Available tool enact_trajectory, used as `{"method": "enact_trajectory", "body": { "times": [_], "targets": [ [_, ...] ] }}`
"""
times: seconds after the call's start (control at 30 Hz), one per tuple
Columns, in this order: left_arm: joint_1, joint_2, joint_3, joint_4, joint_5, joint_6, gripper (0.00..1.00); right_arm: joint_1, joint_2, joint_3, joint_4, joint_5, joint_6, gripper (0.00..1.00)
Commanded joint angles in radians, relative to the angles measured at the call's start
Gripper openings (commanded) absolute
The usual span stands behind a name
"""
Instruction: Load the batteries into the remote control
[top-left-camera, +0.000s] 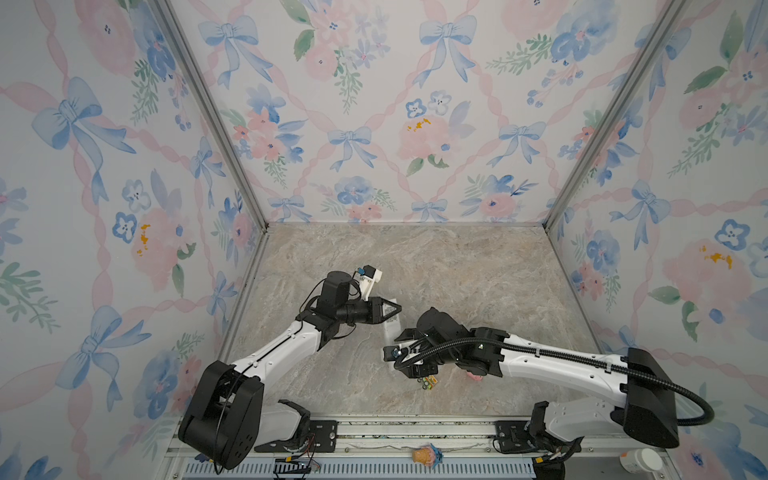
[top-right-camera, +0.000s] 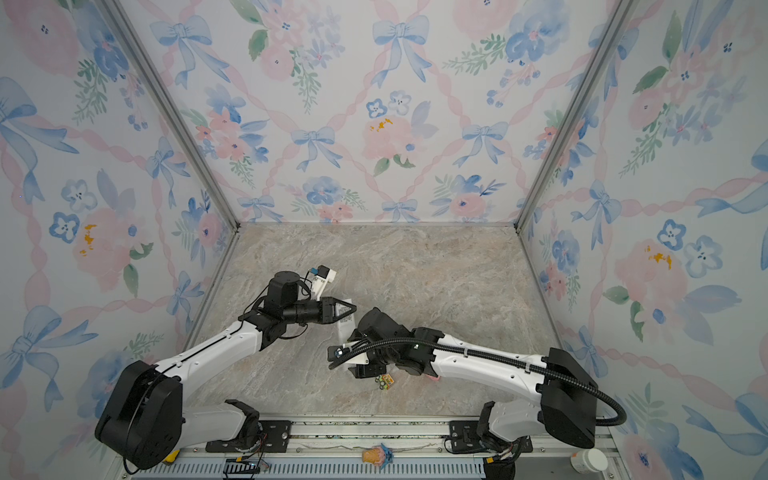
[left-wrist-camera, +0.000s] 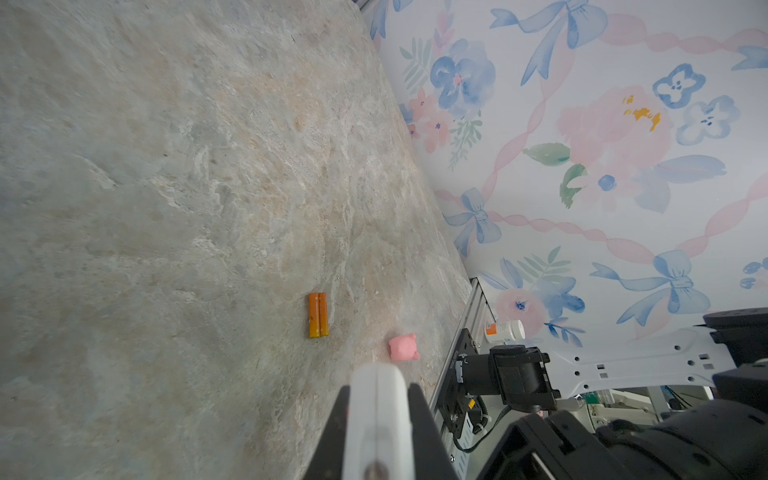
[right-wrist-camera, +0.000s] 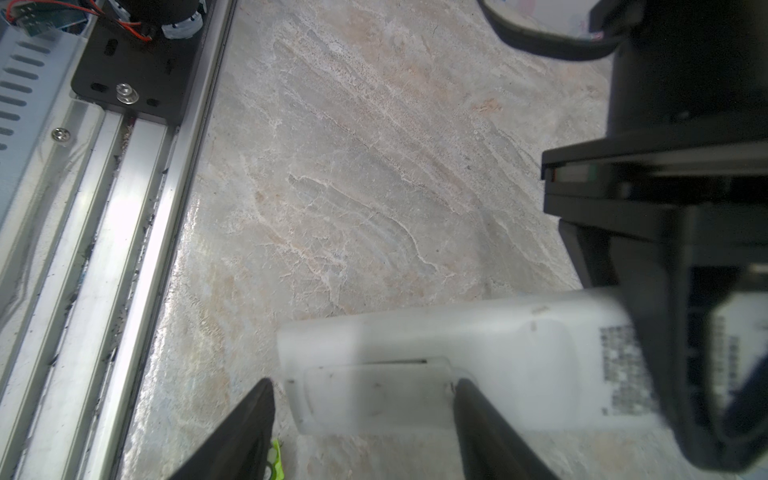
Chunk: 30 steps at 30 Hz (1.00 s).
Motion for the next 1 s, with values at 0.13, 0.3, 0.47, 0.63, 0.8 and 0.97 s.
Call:
{"method": "enact_trajectory", "body": {
  "times": [0.13, 0.3, 0.47, 0.63, 0.8, 0.97],
  "targets": [
    [0.021, -0.007, 0.006, 0.076, -0.039, 0.008, 0.0, 0.031, -0.02, -0.013, -0.083, -0.04, 0.014, 0.69],
    [0.02, -0.007, 0.007, 0.077, -0.041, 0.008, 0.0, 0.031, -0.021, -0.013, -0.085, -0.042, 0.014, 0.69],
    [0.021, -0.009, 0.007, 0.077, -0.041, 0.007, 0.0, 0.031, -0.021, -0.014, -0.082, -0.038, 0.011, 0.7],
    [0.021, -0.007, 0.007, 0.076, -0.04, 0.009, 0.0, 0.032, -0.019, -0.014, -0.066, -0.023, 0.014, 0.74],
    [0.021, -0.004, 0.004, 0.077, -0.043, 0.011, 0.0, 0.03, -0.015, -0.023, -0.037, 0.004, 0.015, 0.85],
    [0.021, 0.008, -0.005, 0.076, -0.051, 0.019, 0.0, 0.031, -0.023, -0.021, -0.01, 0.015, 0.021, 0.91]
  ]
}}
